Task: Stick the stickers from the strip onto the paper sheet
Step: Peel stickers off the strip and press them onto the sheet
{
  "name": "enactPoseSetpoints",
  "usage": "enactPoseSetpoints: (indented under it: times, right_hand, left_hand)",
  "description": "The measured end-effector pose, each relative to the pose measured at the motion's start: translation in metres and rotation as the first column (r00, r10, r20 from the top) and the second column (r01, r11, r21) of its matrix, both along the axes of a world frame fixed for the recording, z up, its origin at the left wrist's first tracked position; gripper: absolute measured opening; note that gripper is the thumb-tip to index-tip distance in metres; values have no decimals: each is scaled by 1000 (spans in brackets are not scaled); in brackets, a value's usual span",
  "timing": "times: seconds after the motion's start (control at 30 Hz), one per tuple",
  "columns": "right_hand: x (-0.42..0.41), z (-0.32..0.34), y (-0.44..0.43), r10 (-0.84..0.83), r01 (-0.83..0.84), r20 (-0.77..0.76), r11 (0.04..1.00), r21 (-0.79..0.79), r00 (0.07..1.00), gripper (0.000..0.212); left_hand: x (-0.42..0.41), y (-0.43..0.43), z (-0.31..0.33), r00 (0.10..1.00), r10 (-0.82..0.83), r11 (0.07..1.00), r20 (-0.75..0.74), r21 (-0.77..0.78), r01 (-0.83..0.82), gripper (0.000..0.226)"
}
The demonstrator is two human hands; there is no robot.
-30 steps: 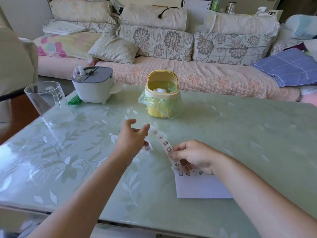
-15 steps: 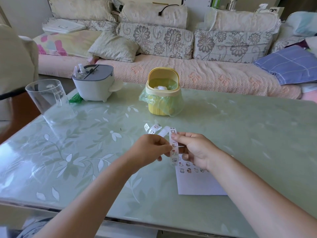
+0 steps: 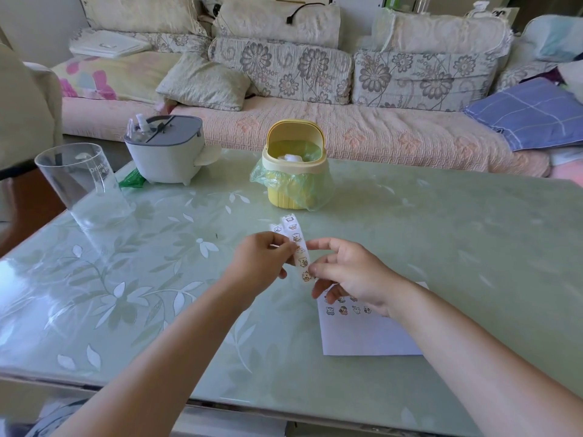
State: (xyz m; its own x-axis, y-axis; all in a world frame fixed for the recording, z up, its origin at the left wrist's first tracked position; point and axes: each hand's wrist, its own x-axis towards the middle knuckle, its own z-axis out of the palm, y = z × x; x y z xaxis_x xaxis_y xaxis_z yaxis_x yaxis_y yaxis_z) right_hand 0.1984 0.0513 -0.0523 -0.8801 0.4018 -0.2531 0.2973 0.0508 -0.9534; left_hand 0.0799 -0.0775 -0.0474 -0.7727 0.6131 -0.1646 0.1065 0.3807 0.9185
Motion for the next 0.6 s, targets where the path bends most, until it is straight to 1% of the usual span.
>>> enactPoseSetpoints:
  times: [0.13,0.2,0.3,0.43,0.53,0.6]
  right_hand:
    - [-1,-5,2,-111,113,-51,993,38,993,29]
    - [0,-6,3,-143,149,-84,987,68,986,21]
    - [2,-8,4,-112,134,-147,980,145,983,10]
    - [6,-13,8,-103,155,-211,956,247,972,17]
    - [9,-16,11,-112,193,-217,895,401,970,19]
    - [12,-16,12,-126,217,-213,845,489,969,16]
  left_hand:
    - [4,1,4,992,-59,998,112,43,55,30]
    - [7,1,4,988,-88,995,127,57,81,27]
    - [9,2,1,989,-84,996,121,47,79,22]
    - [9,5,-3,991,-72,997,116,20,70,24]
    - [12,9,-3,989,-92,996,113,-1,93,26]
    - [15,12,-2,987,-98,995,127,3,99,27]
